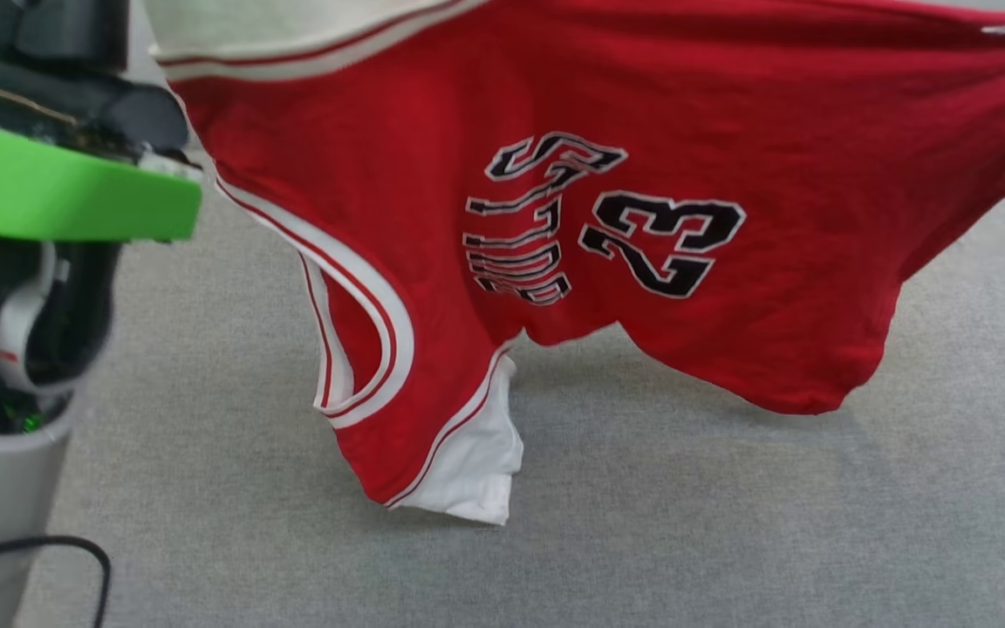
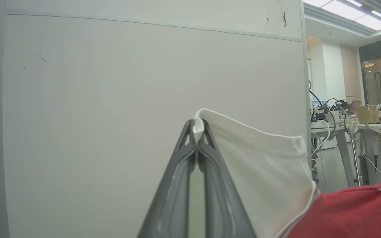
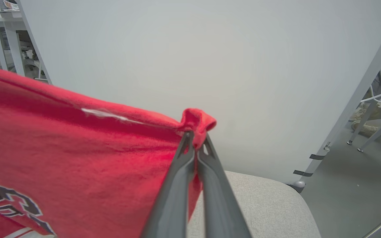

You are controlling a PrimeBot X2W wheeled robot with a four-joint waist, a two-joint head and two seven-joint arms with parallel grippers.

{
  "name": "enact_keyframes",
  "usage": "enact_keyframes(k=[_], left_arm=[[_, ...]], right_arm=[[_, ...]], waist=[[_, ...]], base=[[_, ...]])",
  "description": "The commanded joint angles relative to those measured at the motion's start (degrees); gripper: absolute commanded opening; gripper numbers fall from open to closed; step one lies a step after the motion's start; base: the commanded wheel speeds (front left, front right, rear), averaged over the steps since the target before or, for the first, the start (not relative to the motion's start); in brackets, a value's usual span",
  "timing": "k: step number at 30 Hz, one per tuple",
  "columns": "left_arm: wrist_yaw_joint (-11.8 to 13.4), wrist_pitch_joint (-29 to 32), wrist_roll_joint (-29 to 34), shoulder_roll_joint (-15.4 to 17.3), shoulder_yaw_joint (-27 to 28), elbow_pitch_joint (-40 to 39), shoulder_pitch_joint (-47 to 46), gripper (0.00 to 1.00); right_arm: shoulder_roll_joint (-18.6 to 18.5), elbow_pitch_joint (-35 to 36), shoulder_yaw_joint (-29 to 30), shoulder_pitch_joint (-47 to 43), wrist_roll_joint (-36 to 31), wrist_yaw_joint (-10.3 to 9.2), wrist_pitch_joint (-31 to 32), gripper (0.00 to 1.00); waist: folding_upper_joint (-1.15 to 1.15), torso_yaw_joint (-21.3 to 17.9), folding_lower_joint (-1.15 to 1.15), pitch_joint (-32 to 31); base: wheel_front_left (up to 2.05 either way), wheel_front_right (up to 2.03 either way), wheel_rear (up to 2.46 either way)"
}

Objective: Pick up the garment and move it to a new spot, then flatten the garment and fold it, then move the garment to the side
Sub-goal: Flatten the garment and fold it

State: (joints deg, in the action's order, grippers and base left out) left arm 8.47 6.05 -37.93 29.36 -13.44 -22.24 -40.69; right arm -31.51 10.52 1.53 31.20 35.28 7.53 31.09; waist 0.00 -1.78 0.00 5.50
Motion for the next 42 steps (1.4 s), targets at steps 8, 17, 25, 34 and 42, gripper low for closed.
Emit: enact_keyframes(k=[8, 17, 25, 34, 42], left_arm=[[-5.3, 1.8, 3.1, 4.0, -0.7, 6.5, -15.4, 0.00], [-11.9, 5.0, 5.6, 6.7, -2.6, 17.0, -36.1, 0.00], [-15.2, 1.4, 9.0, 5.9, -6.4, 31.8, -56.2, 0.00], [-15.9, -10.7, 15.3, 3.8, -15.5, 51.2, -76.5, 0.00], [-15.9, -20.0, 14.7, 1.3, -18.4, 63.3, -82.5, 0.00]], right_arm=[[-0.9, -0.1, 1.8, 8.6, -2.0, -0.04, -2.1, 0.00], [-3.9, -6.2, -4.9, 25.2, -5.6, -0.04, -6.1, 0.00], [-3.0, -17.7, -10.7, 42.9, -9.6, -0.04, -13.1, 0.00], [3.5, -36.1, -12.1, 61.3, -16.8, -0.04, -23.6, 0.00], [7.1, -47.4, -12.4, 69.3, -20.6, -0.04, -30.7, 0.00]], waist=[[0.00, 1.5, 0.00, 8.9], [0.00, 1.3, 0.00, 21.4], [0.00, 0.9, 0.00, 31.0], [0.00, -0.8, 0.00, 37.5], [0.00, -0.3, 0.00, 40.1]], base=[[0.00, 0.00, 0.00], [0.00, 0.00, 0.00], [0.00, 0.00, 0.00], [0.00, 0.00, 0.00], [0.00, 0.00, 0.00]])
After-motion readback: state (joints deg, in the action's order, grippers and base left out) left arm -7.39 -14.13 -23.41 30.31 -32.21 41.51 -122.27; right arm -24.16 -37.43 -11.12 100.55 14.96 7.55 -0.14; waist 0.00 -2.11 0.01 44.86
